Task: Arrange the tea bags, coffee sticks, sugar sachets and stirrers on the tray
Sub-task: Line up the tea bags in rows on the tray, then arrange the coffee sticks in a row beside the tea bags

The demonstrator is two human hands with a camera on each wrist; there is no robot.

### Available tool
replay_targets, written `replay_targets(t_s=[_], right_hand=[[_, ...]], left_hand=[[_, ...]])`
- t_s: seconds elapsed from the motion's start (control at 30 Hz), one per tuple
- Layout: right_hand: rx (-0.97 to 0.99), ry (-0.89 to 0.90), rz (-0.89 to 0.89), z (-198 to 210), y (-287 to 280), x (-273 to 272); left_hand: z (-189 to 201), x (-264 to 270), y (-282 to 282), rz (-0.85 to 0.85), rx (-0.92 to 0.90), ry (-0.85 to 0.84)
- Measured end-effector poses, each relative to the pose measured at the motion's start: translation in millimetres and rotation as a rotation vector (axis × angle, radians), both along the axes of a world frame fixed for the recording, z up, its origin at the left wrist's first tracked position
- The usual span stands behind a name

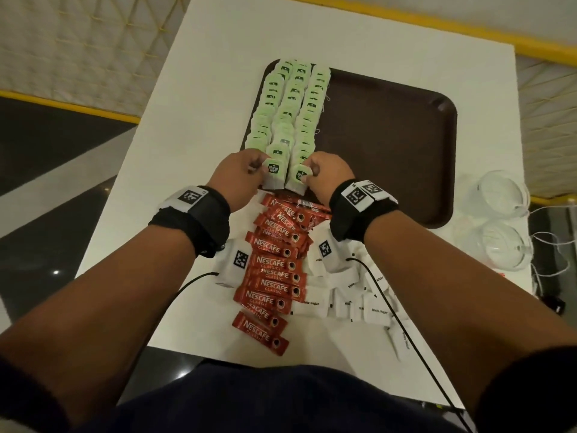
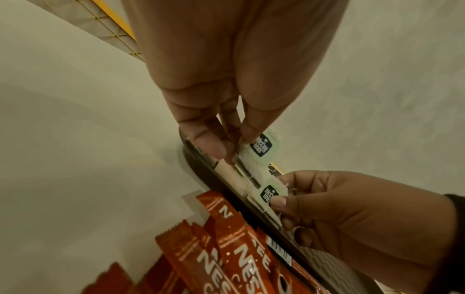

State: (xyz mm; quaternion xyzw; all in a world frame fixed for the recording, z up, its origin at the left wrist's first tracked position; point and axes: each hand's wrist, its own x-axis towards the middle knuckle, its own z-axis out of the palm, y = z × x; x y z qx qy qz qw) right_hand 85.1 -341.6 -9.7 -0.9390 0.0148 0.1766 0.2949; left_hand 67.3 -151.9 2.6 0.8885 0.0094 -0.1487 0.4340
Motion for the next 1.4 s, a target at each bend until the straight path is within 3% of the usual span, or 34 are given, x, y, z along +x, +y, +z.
replay_targets(t_s=[0.37, 0.5, 0.67, 1.03, 1.4], right_hand=[[0.093, -0.095, -0.082, 15, -1, 0], [0.231, 0.033, -0.102, 14, 2, -11], [0.501, 0.127, -0.331, 15, 7, -19], [0.258, 0.054, -0.357, -8, 6, -17], [0.109, 0.017, -0.353, -3, 6, -15]], left_hand=[[-7, 9, -11, 0.001, -0.138, -0.005], [-13, 11, -15, 0.011, -0.18, -0.003], [-17, 14, -15, 0.046, -0.182, -0.015], [-20, 15, -12, 0.009, -0.128, -0.056], [-10, 4, 6, 0.015, -0.091, -0.055]])
